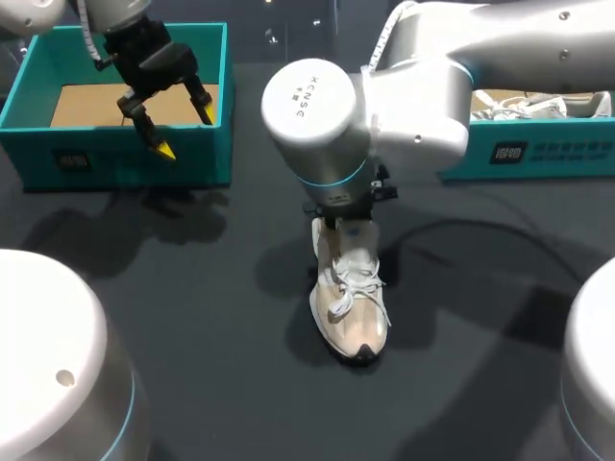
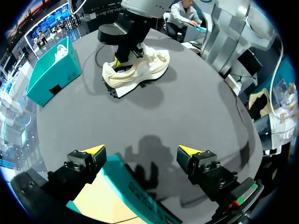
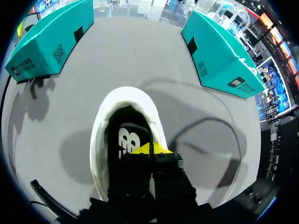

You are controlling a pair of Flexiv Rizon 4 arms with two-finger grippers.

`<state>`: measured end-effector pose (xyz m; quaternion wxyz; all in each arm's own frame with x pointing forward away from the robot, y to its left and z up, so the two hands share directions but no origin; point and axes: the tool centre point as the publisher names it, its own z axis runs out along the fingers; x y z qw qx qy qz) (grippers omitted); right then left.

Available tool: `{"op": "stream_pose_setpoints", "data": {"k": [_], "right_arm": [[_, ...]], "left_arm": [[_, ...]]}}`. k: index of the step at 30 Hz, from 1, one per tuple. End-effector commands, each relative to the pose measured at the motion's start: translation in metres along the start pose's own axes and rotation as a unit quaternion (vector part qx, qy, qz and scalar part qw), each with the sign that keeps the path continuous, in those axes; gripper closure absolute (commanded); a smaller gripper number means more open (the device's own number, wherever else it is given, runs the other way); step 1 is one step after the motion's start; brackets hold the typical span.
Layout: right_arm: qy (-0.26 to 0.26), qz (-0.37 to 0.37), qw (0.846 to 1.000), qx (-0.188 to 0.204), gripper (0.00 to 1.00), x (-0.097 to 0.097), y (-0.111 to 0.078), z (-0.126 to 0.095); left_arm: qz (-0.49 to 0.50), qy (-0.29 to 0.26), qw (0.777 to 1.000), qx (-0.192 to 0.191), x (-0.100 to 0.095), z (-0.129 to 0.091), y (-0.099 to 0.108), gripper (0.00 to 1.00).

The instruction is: Take the shoe out of the shoebox, open the shoe tongue, remove and reinsert the insole, then place the shoe into the shoebox

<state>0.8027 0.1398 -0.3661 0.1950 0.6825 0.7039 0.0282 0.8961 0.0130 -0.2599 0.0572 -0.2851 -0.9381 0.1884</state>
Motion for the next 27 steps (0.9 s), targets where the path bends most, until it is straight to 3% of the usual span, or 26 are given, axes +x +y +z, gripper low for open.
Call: {"op": "stream_pose_setpoints", "data": {"k": [1,8,17,19,21,22,27], "right_arm": [[-0.004,-0.008,1.0,0.028,1.0,0.01,0.001,0.03],[0.03,-0.017,0.998,0.046,1.0,0.021,-0.003,0.044],[0.032,-0.028,0.999,0.012,1.0,0.015,0.01,0.004],[0.051,-0.03,0.998,0.027,1.0,0.014,0.014,0.002],[0.081,-0.033,0.994,0.069,1.0,0.013,0.018,0.001],[0.082,-0.033,0.994,0.065,1.0,0.013,0.019,0.001],[0.115,-0.034,0.986,0.119,0.96,0.01,0.021,0.0]], "left_arm": [[0.0,0.0,1.0,-0.001,0.0,0.0,0.0,0.0],[0.0,0.0,1.0,-0.001,0.0,0.0,0.0,0.0],[0.0,0.0,1.0,-0.001,0.0,0.0,0.0,0.0],[0.0,0.0,1.0,-0.001,0.0,0.0,0.0,0.0],[0.0,0.0,1.0,-0.001,0.0,0.0,0.0,0.0],[0.0,0.0,1.0,-0.001,0.0,0.0,0.0,0.0],[0.0,0.0,1.0,-0.001,0.0,0.0,0.0,0.0]]}}
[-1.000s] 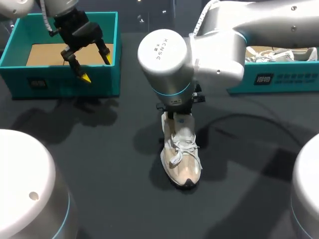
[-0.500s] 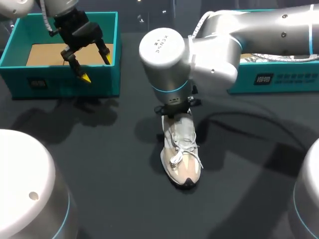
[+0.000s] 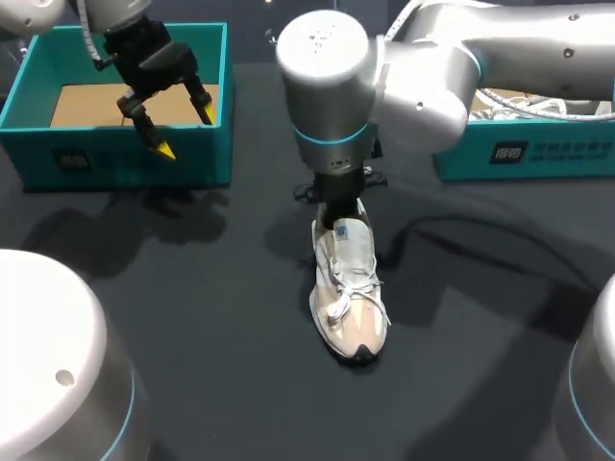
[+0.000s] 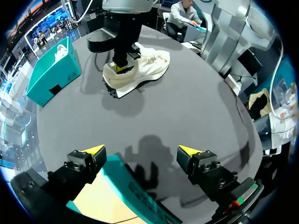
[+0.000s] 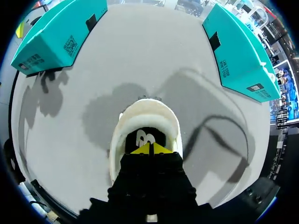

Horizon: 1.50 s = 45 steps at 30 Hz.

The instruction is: Take the shoe out of the shoebox, open the shoe tongue, remove and reinsert the insole, then place the shoe into the shoebox

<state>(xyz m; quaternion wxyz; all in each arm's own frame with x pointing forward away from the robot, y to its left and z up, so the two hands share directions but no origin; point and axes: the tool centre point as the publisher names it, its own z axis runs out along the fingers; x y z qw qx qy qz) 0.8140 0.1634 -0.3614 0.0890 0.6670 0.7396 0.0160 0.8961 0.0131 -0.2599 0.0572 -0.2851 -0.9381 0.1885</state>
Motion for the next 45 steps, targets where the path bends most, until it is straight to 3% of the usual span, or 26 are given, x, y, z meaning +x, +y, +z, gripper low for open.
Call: {"op": "stream_pose_setpoints", "data": {"k": [1,9,22,24,26,29,30,45], "right_arm": [[0.043,0.001,0.998,0.041,0.93,-0.013,0.006,0.004],[0.047,0.0,0.994,0.095,0.65,-0.007,-0.007,0.007],[0.032,-0.005,0.992,0.118,0.51,0.005,-0.024,-0.009],[0.034,-0.005,0.992,0.122,0.41,0.006,-0.025,-0.01],[0.038,-0.005,0.991,0.127,0.21,0.006,-0.026,-0.009],[0.042,-0.003,0.99,0.133,0.11,0.006,-0.028,-0.006],[0.043,-0.003,0.99,0.135,0.0,0.006,-0.029,-0.005],[0.033,0.014,0.993,0.114,0.0,0.002,-0.044,-0.022]], "left_arm": [[0.0,0.0,1.0,-0.001,0.0,0.0,0.0,0.0],[0.0,0.0,1.0,-0.001,0.0,0.0,0.0,0.0],[0.0,0.0,1.0,-0.001,0.0,0.0,0.0,0.0],[0.0,0.0,1.0,-0.001,0.0,0.0,0.0,0.0],[0.0,0.0,1.0,-0.001,0.0,0.0,0.0,0.0],[0.0,0.0,1.0,-0.001,0.0,0.0,0.0,0.0],[0.0,0.0,1.0,-0.001,0.0,0.0,0.0,0.0],[0.0,0.0,1.0,-0.001,0.0,0.0,0.0,0.0]]}}
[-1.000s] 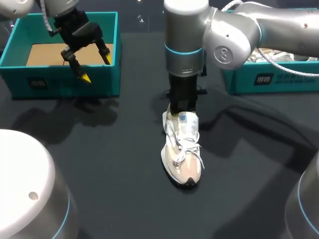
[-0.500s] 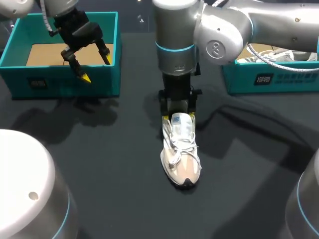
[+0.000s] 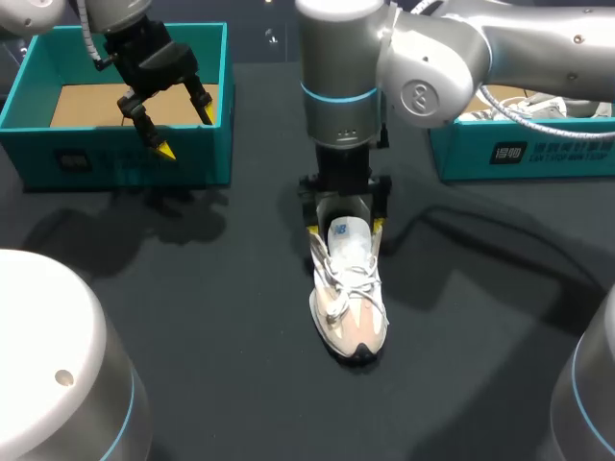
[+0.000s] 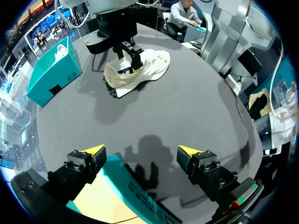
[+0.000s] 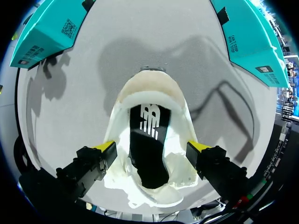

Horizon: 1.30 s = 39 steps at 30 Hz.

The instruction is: Take the shoe out of the shoebox, open the shoe tongue, remove and reinsert the insole, then place the shoe into the shoebox

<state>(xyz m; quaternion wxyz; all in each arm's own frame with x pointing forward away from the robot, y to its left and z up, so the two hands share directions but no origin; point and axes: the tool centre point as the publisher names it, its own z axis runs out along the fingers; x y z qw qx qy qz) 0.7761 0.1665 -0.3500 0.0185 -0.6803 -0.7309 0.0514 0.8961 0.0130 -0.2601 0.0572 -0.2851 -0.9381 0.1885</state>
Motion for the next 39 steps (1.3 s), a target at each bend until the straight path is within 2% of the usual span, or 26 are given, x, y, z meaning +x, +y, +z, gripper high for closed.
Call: {"op": "stream_pose_setpoints", "data": {"k": [1,12,25,27,29,33,36,39], "right_arm": [[-0.001,0.004,1.0,-0.01,0.0,-0.0032,-0.0108,-0.0031],[0.007,0.008,1.0,-0.025,0.0,-0.0053,-0.0191,-0.0072],[0.011,0.007,0.999,-0.031,0.0,-0.0009,-0.0198,-0.009],[0.01,0.009,0.999,-0.031,0.16,-0.0007,-0.0197,-0.0092],[0.013,0.01,0.999,-0.028,0.22,-0.0007,-0.0186,-0.0081],[0.018,0.01,0.999,-0.025,0.19,-0.0011,-0.017,-0.0061],[0.019,0.009,0.999,-0.024,0.08,-0.001,-0.017,-0.006],[0.017,0.012,0.999,-0.025,0.04,-0.0017,-0.0199,-0.0081]], "left_arm": [[0.0,0.0,1.0,-0.001,0.0001,-0.0003,0.0001,0.0],[0.0,0.0,1.0,-0.001,0.0001,-0.0003,0.0001,0.0],[0.0,0.0,1.0,-0.001,0.0001,-0.0003,0.0001,0.0],[0.0,0.0,1.0,-0.001,0.0001,-0.0003,0.0001,0.0],[0.0,0.0,1.0,-0.001,0.0001,-0.0003,0.0001,0.0],[0.0,0.0,1.0,-0.001,0.0001,-0.0003,0.0001,0.0],[0.0,0.0,1.0,-0.001,0.0001,-0.0003,0.0001,0.0],[0.0,0.0,1.0,-0.001,0.0001,-0.0003,0.0001,0.0]]}}
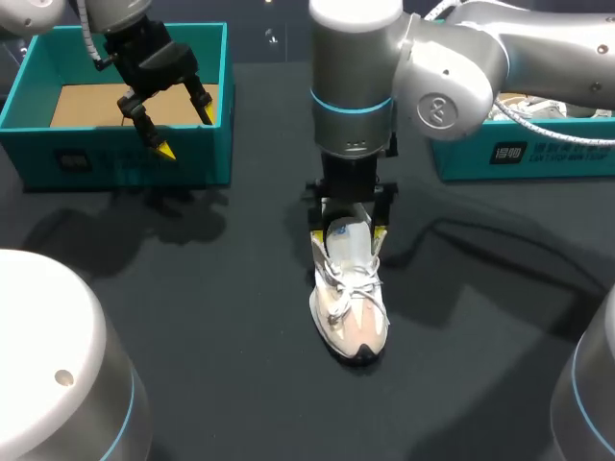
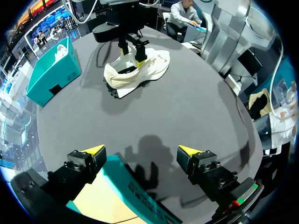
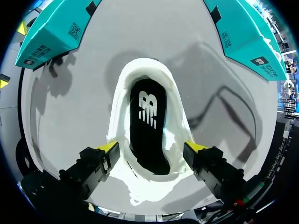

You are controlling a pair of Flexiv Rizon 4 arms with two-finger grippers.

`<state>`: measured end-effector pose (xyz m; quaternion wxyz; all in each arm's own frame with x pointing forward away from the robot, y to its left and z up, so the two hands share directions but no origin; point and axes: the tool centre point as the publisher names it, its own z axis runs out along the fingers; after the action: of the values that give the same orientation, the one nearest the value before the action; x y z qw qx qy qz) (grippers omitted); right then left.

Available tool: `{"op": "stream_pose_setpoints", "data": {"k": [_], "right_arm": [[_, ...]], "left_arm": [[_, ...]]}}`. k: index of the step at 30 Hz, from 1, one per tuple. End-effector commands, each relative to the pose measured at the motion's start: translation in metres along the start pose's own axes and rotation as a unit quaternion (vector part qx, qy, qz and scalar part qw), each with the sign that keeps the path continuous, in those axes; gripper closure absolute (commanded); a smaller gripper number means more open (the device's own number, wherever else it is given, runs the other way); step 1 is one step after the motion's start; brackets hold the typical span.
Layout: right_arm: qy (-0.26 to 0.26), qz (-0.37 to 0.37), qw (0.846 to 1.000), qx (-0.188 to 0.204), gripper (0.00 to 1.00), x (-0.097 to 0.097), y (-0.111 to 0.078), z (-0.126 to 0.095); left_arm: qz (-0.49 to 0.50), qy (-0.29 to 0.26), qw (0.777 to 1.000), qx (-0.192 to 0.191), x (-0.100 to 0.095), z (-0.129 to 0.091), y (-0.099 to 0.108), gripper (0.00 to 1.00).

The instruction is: Take the shoe out of the shoebox, open the shoe tongue, remove and reinsert the insole, then place the shoe into the shoebox

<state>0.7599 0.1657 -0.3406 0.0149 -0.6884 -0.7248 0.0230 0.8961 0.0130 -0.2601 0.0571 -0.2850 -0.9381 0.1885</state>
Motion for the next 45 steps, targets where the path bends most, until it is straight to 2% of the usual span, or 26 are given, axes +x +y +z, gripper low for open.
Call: {"op": "stream_pose_setpoints", "data": {"k": [1,10,13,19,25,31,39,42,45], "right_arm": [[0.0,0.003,1.0,-0.002,0.02,-0.002,-0.004,-0.001],[0.0,0.005,1.0,-0.026,0.02,-0.007,-0.016,-0.009],[0.006,0.001,0.999,-0.036,0.08,-0.009,-0.02,-0.012],[0.017,-0.002,0.999,-0.045,0.11,-0.015,-0.028,-0.017],[0.029,-0.006,0.999,-0.046,0.27,-0.022,-0.04,-0.02],[0.045,-0.003,0.997,-0.057,0.54,-0.031,-0.061,-0.028],[0.039,0.008,0.995,-0.087,0.66,-0.031,-0.083,-0.046],[0.036,-0.008,0.995,-0.095,0.69,-0.023,-0.079,-0.048],[0.041,-0.028,0.994,-0.097,0.7,-0.014,-0.067,-0.044]], "left_arm": [[0.0,0.001,1.0,-0.001,0.0,0.0,0.0,0.0],[0.0,0.001,1.0,-0.001,0.0,0.0,0.0,0.0],[0.0,0.001,1.0,-0.001,0.0,0.0,0.0,0.0],[0.0,0.001,1.0,-0.001,0.0,0.0,0.0,0.0],[0.0,0.001,1.0,-0.001,0.0,0.0,0.0,0.0],[0.0,0.001,1.0,-0.001,0.0,0.0,0.0,0.0],[0.0,0.001,1.0,-0.001,0.0,0.0,0.0,0.0],[0.0,0.001,1.0,-0.001,0.0,0.0,0.0,0.0],[0.0,0.001,1.0,-0.001,0.0,0.0,0.0,0.0]]}}
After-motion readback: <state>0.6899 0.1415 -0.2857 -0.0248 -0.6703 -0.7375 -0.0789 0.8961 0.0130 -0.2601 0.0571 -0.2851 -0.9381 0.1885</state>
